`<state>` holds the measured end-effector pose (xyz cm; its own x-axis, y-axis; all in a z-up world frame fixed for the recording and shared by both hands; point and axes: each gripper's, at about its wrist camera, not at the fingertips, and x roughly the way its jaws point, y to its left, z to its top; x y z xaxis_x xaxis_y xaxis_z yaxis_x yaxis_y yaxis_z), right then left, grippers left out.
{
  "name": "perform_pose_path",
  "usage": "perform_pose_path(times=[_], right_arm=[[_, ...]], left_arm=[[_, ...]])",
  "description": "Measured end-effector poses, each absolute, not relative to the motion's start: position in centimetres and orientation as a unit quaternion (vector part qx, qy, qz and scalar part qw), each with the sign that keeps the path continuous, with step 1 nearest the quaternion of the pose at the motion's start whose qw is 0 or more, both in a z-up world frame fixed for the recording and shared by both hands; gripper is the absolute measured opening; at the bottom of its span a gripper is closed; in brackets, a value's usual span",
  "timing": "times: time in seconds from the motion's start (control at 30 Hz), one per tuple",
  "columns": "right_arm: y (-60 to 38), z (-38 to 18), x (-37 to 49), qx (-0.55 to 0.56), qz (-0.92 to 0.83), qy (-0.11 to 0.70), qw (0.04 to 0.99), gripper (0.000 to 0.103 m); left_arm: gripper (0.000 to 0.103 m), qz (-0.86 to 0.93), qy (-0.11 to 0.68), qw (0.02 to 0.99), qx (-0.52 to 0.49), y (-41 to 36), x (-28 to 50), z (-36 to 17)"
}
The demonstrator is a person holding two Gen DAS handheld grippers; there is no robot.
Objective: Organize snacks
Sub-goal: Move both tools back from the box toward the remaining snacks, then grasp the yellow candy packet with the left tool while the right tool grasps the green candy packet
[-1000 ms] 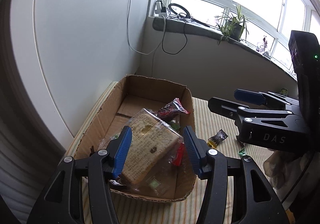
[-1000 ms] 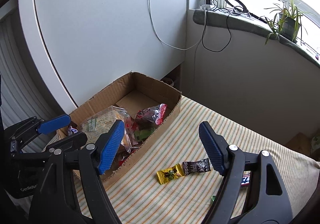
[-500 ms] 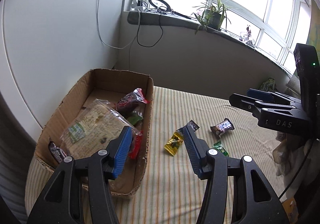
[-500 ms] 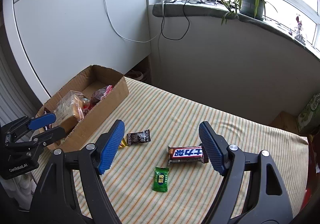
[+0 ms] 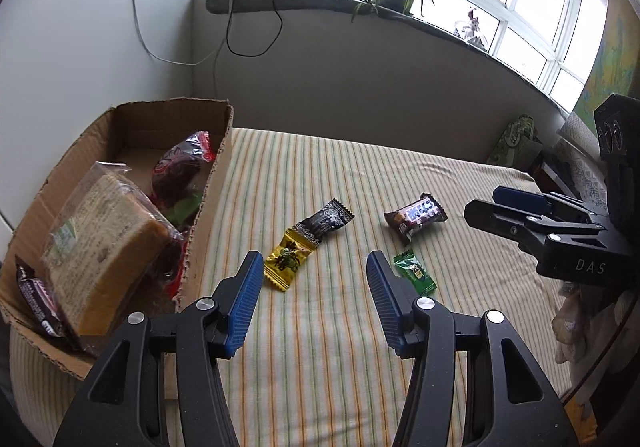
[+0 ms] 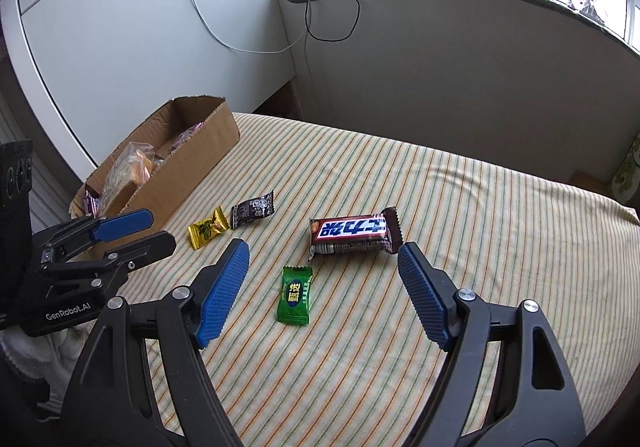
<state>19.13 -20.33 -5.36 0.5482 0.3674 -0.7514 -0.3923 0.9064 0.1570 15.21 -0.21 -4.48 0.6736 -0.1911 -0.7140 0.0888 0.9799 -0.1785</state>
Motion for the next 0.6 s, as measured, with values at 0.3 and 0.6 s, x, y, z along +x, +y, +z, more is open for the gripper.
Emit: perform_pose_path(times=[0.3, 0.6], right_arm=[[-19.6, -8.5, 18.9, -0.019, 0.239, 0.45, 0.86, 0.073], [-18.5, -10.2, 19.1, -0.024, 0.259, 0.462, 0.848, 0.062]], left_arm=[[0.052, -0.075, 0.42, 0.902, -0.063, -1.0, 17.5, -6.6], [0.047, -0.069, 0.435, 0.897, -0.045, -1.6, 19.3, -8.2]])
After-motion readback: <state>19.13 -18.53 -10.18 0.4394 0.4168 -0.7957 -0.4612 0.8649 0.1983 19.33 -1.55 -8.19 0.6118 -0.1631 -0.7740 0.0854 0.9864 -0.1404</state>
